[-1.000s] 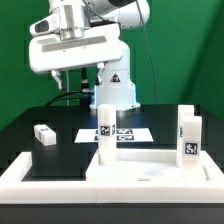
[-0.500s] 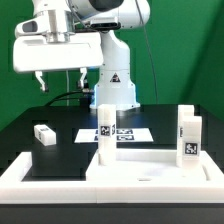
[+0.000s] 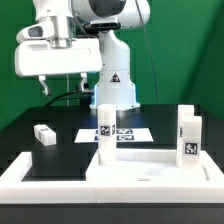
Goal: Assemble desk
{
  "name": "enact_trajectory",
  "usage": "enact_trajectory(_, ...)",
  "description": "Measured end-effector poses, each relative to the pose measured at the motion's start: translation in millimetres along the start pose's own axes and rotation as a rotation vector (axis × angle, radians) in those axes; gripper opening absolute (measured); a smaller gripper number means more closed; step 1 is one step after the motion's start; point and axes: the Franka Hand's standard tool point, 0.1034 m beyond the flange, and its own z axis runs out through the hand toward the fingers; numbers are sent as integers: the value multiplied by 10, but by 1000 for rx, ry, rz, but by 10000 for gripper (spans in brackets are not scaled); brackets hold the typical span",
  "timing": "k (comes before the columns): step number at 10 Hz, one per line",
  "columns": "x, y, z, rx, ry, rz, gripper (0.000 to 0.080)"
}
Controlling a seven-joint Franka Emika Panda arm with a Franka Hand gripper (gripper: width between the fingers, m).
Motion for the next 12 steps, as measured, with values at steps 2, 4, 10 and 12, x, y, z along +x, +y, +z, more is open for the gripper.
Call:
enact_trajectory(2,-101,67,319,-15,-179,23,649)
enact_trajectory(4,-152,219,681,-16,-347,50,649)
enact_trajectory(10,-323,72,809,86,-708,15,649)
enact_trajectory(12,-803,342,918,114,-820,0,649)
